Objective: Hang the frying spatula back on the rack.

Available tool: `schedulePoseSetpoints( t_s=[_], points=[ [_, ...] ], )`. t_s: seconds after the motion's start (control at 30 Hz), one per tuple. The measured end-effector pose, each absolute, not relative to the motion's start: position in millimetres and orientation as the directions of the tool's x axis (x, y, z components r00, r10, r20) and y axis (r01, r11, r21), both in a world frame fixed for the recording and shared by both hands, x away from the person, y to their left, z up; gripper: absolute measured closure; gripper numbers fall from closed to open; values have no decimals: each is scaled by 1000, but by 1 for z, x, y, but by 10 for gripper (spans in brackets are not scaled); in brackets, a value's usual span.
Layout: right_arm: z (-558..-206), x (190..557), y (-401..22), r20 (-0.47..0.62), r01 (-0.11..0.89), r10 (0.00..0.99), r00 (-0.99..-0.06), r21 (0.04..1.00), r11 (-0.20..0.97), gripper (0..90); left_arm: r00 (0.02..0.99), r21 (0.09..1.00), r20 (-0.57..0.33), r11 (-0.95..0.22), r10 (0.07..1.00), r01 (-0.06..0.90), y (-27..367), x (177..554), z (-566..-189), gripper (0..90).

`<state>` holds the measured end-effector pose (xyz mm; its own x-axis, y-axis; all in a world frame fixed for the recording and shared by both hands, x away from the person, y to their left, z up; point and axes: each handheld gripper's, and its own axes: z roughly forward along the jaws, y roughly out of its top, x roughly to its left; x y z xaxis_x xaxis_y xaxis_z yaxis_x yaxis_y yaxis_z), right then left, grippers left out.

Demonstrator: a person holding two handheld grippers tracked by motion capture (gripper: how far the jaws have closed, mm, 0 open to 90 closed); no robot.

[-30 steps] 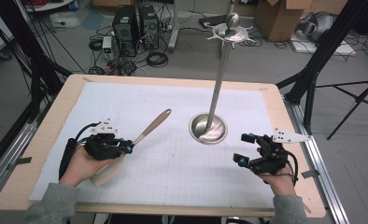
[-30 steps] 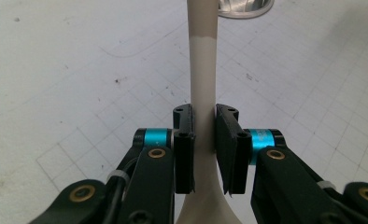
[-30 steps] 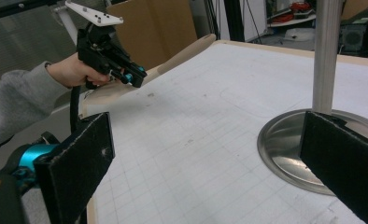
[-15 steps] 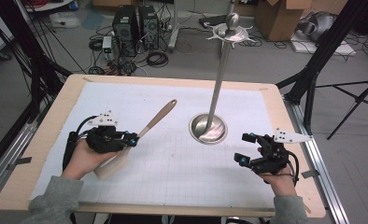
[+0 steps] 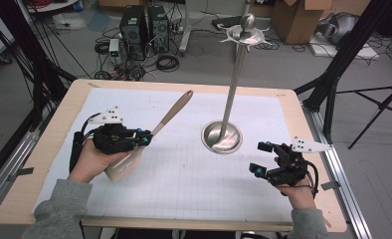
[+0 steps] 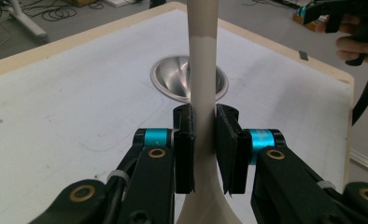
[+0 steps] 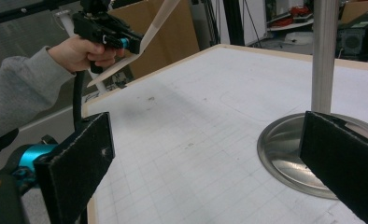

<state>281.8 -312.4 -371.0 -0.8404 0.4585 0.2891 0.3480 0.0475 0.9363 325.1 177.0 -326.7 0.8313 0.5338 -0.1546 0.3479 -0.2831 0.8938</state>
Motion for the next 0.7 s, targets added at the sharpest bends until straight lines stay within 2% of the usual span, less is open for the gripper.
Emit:
schedulePoseSetpoints(
  t_s=[0.3, 0.4, 0.7],
  points=[
    [-371, 282, -312, 291, 346, 456, -841, 937, 41, 26, 850, 909, -143, -271, 507, 315, 176, 332, -312, 775],
    [-371, 282, -312, 289, 344, 454, -843, 938, 42, 26, 856, 910, -115, -293, 505, 295, 175, 333, -309, 776],
    [-370, 282, -312, 289, 341, 450, -845, 939, 37, 25, 859, 912, -114, -289, 499, 289, 171, 340, -296, 775]
  ],
)
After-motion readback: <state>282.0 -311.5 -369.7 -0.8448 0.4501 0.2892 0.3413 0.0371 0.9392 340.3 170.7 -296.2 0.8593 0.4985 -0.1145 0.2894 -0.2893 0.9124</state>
